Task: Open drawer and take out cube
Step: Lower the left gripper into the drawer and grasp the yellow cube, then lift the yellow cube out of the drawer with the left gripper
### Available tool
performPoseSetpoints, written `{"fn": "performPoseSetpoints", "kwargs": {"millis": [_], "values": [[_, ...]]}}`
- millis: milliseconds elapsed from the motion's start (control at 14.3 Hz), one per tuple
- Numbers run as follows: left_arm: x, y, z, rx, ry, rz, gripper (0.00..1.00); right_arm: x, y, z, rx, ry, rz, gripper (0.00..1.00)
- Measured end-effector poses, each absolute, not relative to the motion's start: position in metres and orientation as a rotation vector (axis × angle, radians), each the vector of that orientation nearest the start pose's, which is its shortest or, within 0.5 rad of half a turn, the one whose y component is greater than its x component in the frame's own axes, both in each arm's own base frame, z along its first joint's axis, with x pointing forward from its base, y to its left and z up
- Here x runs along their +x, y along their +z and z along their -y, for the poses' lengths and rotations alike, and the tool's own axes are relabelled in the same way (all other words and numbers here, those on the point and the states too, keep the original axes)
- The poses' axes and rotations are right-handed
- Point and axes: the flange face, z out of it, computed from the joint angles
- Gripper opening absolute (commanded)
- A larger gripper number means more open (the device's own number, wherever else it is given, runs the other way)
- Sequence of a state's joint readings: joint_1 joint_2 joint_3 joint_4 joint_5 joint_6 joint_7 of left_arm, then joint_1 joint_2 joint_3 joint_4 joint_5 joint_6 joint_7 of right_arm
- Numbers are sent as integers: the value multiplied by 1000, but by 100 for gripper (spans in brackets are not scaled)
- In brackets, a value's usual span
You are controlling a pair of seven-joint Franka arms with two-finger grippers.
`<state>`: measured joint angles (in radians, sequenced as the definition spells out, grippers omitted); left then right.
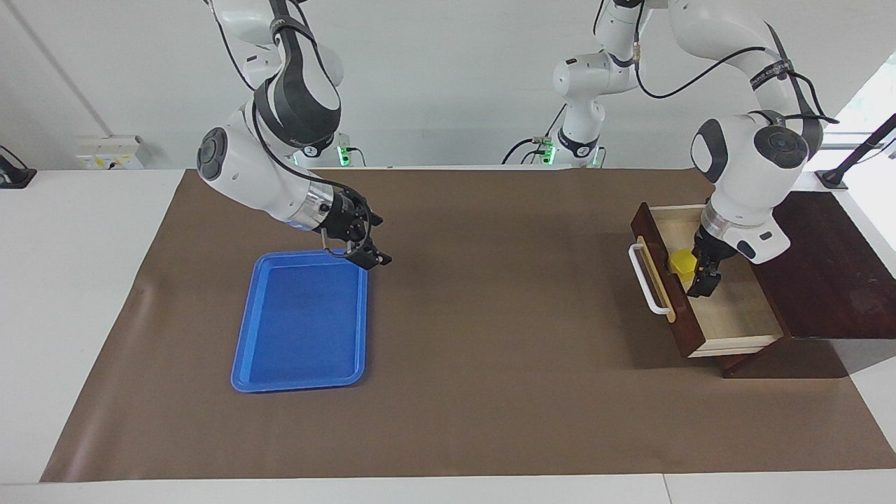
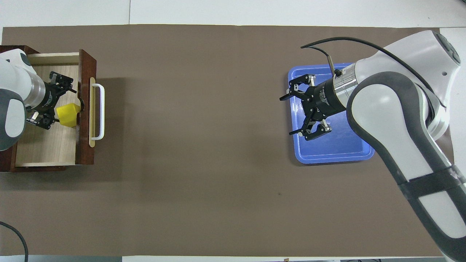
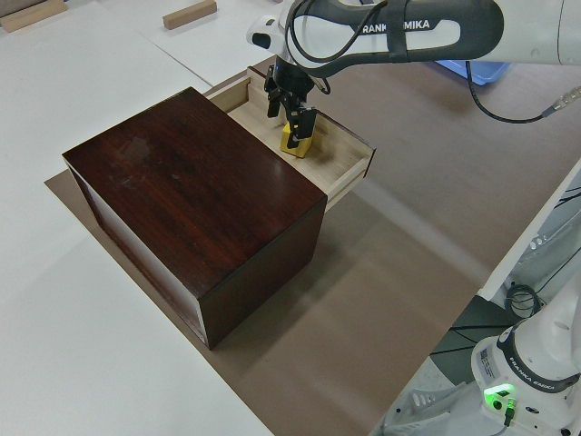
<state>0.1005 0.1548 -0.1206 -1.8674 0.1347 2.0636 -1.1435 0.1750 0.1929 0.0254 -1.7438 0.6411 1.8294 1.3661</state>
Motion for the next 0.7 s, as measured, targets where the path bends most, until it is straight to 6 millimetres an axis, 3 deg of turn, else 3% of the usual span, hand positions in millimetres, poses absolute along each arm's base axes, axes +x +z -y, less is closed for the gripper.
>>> {"fn": "performPoseSetpoints", "kwargs": {"millis": [627, 697], "values": [[598, 437, 6, -2776, -77, 1259, 100, 590, 467, -168, -2085, 705, -1703, 100], [598, 437, 6, -2784, -74, 1239, 94, 590, 467, -168, -2085, 705, -1703, 100]]}}
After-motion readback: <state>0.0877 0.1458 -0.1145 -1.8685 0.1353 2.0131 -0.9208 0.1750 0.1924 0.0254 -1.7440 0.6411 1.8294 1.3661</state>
